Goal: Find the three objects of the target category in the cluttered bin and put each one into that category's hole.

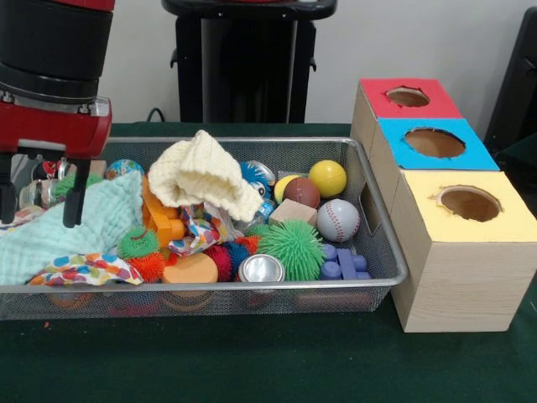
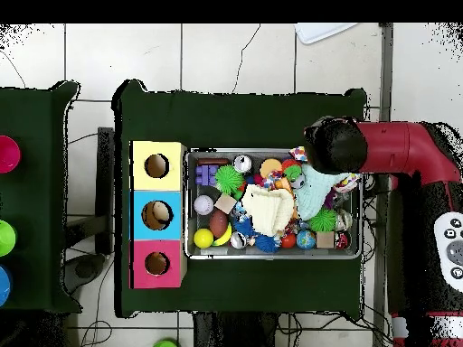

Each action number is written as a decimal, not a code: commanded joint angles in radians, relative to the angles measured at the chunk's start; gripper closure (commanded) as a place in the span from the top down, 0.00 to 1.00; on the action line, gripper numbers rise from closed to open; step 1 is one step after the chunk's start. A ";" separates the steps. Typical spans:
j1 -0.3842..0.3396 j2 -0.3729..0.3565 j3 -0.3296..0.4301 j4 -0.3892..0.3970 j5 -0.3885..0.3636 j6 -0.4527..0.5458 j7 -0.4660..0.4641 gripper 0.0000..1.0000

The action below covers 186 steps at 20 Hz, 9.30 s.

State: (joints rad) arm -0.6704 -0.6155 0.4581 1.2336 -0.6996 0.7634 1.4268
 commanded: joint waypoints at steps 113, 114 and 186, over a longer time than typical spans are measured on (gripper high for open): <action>0.264 0.204 -0.458 0.339 0.322 -0.282 0.299 0.00; 0.278 0.206 -0.466 0.348 0.327 -0.289 0.302 0.00; 0.262 0.159 -0.293 0.777 0.909 -0.549 0.405 0.00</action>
State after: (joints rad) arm -0.4658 -0.5137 0.0051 1.8343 0.1817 0.0464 1.6193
